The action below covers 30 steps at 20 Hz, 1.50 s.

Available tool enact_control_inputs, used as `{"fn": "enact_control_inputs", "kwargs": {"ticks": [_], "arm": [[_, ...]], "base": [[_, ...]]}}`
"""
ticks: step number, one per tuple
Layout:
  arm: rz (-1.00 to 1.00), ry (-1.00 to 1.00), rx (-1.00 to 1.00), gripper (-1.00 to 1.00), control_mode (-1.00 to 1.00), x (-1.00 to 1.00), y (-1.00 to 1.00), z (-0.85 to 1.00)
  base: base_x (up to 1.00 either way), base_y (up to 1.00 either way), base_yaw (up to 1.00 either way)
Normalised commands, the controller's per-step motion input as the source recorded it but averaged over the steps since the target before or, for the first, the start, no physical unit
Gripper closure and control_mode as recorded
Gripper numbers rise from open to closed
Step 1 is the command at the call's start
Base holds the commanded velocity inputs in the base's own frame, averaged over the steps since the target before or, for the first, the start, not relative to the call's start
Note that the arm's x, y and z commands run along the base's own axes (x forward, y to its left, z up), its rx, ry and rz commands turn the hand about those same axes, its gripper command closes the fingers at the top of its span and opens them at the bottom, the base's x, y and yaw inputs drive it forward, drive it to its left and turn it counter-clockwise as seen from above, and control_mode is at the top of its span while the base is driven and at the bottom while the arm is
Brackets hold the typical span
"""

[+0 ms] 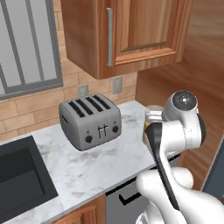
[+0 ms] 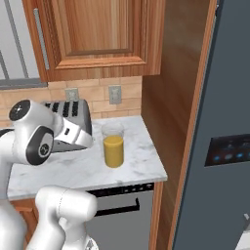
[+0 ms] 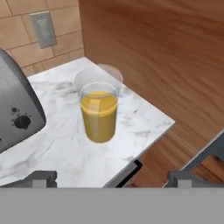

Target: Move the salami and asparagus from the second highest shelf to the top shelf to make space. Then, place the pitcher from the counter on the cleared second highest shelf.

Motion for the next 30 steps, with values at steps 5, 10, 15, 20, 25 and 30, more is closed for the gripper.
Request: {"fn": "enact_control_inputs", "kwargs": {"ticks": [5, 10, 15, 20, 25, 30], "arm": [[0.0, 0.11, 0.01, -1.0, -1.0, 0.34, 0.0, -0.34], [-0.01, 0.08, 0.03, -1.0, -1.0, 0.4, 0.0, -0.32], [-0.04, 0.01, 0.01, -1.0, -1.0, 0.34, 0.0, -0.19], [-0.08, 0.0, 0.0, -1.0, -1.0, 0.24, -0.05, -0.16], [-0.1, 0.0, 0.0, -1.0, -1.0, 0.2, -0.22, -0.18], [-0.07, 0.0, 0.0, -1.0, -1.0, 0.27, -0.19, -0.2]], "base": [[0.0, 0.0, 0.0], [0.0, 0.0, 0.0], [0.0, 0.0, 0.0], [0.0, 0.0, 0.0], [0.0, 0.0, 0.0], [0.0, 0.0, 0.0]]}}
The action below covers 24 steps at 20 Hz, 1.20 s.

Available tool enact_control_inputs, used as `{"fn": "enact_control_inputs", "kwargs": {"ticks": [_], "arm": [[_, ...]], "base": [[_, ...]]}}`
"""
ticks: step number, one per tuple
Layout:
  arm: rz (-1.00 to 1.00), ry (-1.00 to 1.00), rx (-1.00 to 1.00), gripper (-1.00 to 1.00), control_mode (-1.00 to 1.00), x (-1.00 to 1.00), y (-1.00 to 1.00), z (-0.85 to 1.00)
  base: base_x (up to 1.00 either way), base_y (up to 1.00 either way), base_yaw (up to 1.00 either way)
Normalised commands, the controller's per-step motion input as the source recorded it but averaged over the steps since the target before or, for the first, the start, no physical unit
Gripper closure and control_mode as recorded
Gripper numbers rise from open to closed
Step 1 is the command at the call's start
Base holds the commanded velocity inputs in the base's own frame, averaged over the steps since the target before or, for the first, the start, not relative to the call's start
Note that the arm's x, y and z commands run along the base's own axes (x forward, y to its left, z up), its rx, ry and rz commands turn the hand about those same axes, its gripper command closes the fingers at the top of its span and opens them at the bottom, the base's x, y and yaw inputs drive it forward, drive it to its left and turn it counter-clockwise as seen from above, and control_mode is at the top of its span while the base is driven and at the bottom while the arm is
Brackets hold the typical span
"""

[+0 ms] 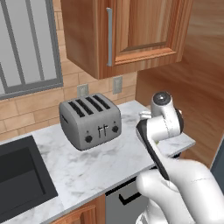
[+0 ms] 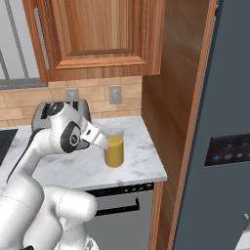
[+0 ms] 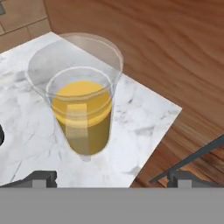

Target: Move the salami and asparagus from the second highest shelf to the top shelf to make space. Then, place the pitcher from the counter on the cleared second highest shelf.

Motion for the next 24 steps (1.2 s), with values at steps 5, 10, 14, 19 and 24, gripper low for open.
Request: {"fn": "enact_control_inputs", "kwargs": {"ticks": [5, 10, 14, 19, 24], "arm": [[-0.01, 0.0, 0.01, -1.0, -1.0, 0.42, 0.0, -0.19], [0.0, 0.03, 0.01, -1.0, -1.0, 0.44, 0.01, -0.19], [0.0, 0.07, 0.01, -1.0, -1.0, 0.34, 0.0, -0.17], [0.0, 0.06, 0.01, -1.0, -1.0, 0.29, 0.0, -0.17], [0.0, 0.04, 0.0, -1.0, -1.0, 0.19, 0.0, -0.17]], "base": [[0.0, 0.0, 0.0], [0.0, 0.0, 0.0], [0.0, 0.0, 0.0], [0.0, 0.0, 0.0], [0.0, 0.0, 0.0]]}}
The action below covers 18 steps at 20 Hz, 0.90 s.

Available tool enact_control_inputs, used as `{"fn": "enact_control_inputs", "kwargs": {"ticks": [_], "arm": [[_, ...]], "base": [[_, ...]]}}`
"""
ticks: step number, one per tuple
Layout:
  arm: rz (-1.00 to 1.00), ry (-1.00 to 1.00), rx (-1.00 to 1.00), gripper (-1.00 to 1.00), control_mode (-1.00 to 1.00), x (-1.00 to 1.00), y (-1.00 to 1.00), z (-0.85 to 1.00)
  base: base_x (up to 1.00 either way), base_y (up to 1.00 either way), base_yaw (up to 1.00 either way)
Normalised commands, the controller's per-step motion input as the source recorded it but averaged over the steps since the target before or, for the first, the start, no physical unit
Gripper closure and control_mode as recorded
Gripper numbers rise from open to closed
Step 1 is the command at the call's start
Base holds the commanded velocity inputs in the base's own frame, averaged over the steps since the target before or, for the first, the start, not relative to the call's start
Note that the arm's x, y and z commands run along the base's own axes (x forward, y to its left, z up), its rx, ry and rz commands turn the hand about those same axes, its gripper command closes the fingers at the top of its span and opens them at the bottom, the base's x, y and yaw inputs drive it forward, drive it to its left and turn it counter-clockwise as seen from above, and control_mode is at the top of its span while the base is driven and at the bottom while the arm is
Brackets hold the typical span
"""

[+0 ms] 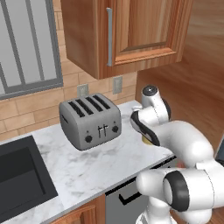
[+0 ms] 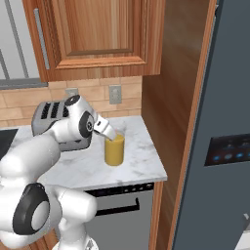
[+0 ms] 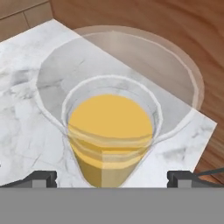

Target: Move the salami and asparagus from the second highest shelf to the top shelf to make space. Then, place the pitcher from the counter on the cleared second highest shelf.

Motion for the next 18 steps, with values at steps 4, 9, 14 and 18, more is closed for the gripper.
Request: {"fn": "enact_control_inputs", "kwargs": {"ticks": [4, 9, 14, 18], "arm": [[0.0, 0.01, 0.0, -1.0, -1.0, 0.09, 0.0, -0.25], [0.0, 0.0, 0.0, -1.0, -1.0, 0.0, 0.0, -0.37], [0.0, 0.0, 0.0, -1.0, -1.0, 0.0, 0.0, -0.45], [0.0, -0.01, 0.0, -1.0, -1.0, 0.0, 0.0, -0.51]], "base": [[0.0, 0.0, 0.0], [0.0, 0.0, 0.0], [0.0, 0.0, 0.0], [0.0, 0.0, 0.0]]}}
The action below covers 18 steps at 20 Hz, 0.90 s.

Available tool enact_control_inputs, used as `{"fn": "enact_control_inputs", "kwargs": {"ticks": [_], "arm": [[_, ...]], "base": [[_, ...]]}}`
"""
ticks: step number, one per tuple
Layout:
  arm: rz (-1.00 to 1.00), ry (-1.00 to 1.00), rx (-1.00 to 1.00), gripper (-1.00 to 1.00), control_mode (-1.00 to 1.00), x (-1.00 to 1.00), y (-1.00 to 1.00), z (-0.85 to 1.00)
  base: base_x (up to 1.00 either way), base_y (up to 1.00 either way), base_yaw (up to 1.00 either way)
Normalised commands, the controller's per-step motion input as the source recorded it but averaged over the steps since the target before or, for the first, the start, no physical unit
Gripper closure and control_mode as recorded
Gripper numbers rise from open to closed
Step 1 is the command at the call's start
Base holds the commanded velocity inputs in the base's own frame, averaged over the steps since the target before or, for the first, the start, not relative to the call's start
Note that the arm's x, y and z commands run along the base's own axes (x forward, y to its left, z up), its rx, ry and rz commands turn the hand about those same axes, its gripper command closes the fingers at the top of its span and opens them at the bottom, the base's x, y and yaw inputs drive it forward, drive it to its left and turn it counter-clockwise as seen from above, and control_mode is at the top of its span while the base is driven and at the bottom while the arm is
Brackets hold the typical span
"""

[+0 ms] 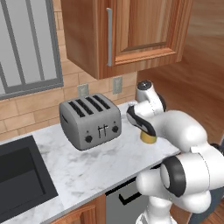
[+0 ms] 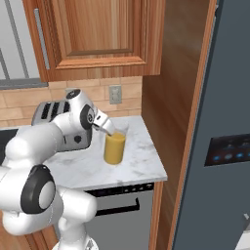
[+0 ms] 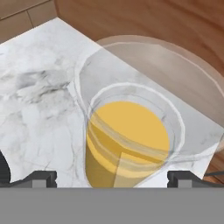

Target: Move the salami and asparagus from the second highest shelf to the top shelf to make space. Then, place the pitcher from the counter on the cleared second highest shelf.

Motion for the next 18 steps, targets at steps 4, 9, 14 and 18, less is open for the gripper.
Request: {"fn": "enact_control_inputs", "kwargs": {"ticks": [4, 9, 14, 18], "arm": [[0.0, -0.03, 0.0, -1.0, -1.0, -0.05, 0.0, -0.54], [0.0, -0.06, 0.0, -1.0, -1.0, -0.27, 0.0, -0.54], [0.0, -0.07, 0.0, -1.0, -1.0, -0.42, 0.0, -0.48], [0.0, -0.09, 0.0, -1.0, -1.0, -0.39, 0.0, -0.45]], "base": [[0.0, 0.0, 0.0], [0.0, 0.0, 0.0], [0.0, 0.0, 0.0], [0.0, 0.0, 0.0]]}}
